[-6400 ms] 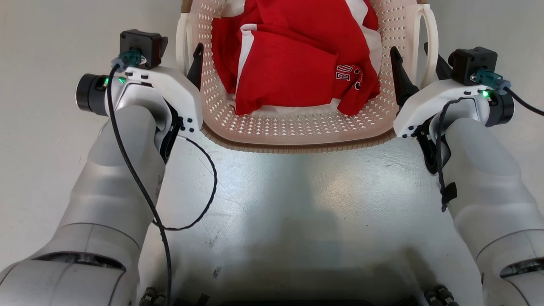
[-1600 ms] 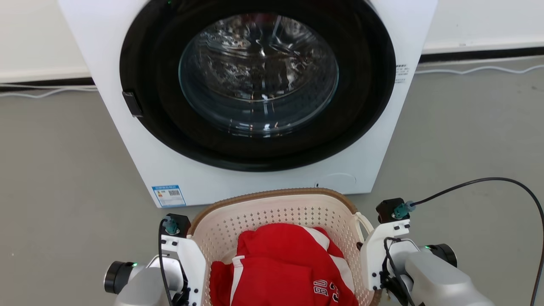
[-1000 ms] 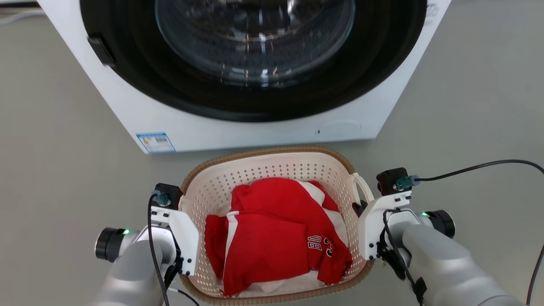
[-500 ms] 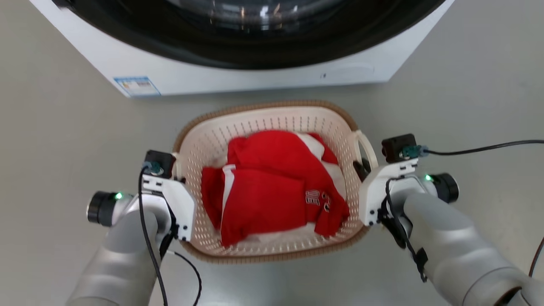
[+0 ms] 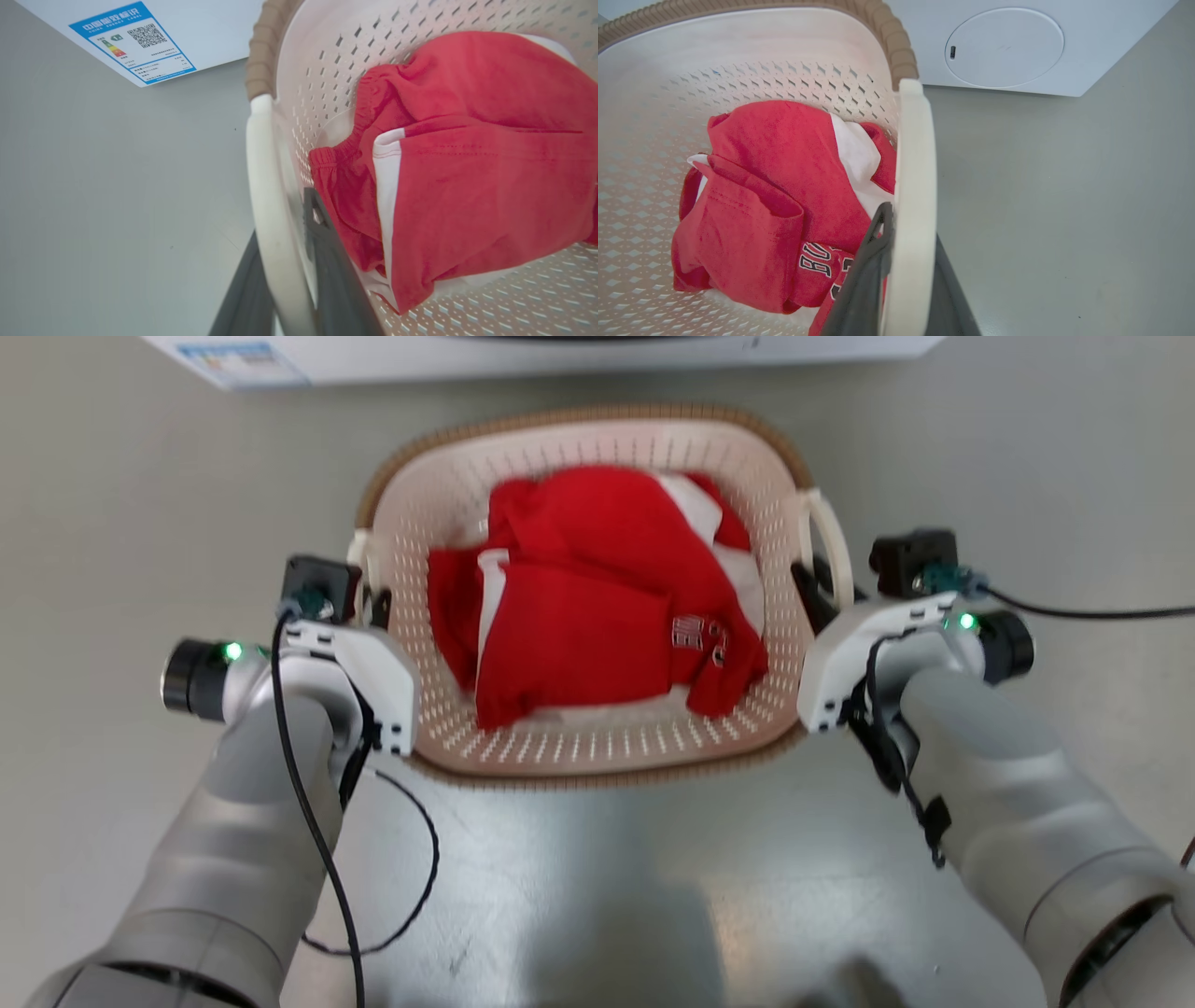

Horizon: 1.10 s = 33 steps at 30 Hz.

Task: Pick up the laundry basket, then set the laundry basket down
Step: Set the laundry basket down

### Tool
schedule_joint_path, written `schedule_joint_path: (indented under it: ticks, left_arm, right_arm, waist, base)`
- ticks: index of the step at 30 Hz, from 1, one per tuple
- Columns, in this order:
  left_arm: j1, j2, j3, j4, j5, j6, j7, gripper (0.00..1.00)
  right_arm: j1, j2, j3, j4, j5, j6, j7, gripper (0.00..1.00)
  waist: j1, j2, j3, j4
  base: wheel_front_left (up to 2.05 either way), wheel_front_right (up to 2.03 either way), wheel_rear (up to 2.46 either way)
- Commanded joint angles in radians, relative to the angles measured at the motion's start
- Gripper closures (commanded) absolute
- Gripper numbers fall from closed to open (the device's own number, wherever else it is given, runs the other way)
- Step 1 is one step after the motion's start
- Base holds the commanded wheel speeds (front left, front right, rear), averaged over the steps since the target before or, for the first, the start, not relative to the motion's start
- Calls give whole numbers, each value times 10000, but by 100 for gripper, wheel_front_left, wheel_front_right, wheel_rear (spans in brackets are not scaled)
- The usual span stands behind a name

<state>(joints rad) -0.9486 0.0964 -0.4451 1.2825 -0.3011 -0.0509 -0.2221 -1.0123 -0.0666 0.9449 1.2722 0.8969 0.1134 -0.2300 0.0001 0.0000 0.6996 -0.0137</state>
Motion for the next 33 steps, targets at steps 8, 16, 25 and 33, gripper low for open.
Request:
schedule_joint_path:
  ticks: [8, 16, 25, 33]
  left_arm:
    - [-755, 525, -2, -316, 155, 235, -350, 100]
    - [-1104, 704, -38, -820, 258, 418, -392, 100]
    - [-1186, 994, -31, -1421, 433, 514, -395, 100]
    - [-1179, 990, 11, -1661, 515, 583, -395, 100]
  right_arm:
    - [-640, 164, -288, -34, -719, 173, -311, 100]
    - [-810, 164, -1226, -419, -1680, 173, -315, 100]
    - [-634, 164, -2172, -861, -2576, 173, -316, 100]
    - [-357, 164, -2739, -1028, -3112, 173, -317, 100]
  waist:
    - [-1, 0, 1401, 236]
    - [-1, 0, 1927, 242]
    - [-1, 0, 2337, 114]
    - [-1, 0, 2504, 129]
  base:
    - [0, 0, 0]
    - [0, 0, 0]
    - [0, 0, 0]
    - [0, 0, 0]
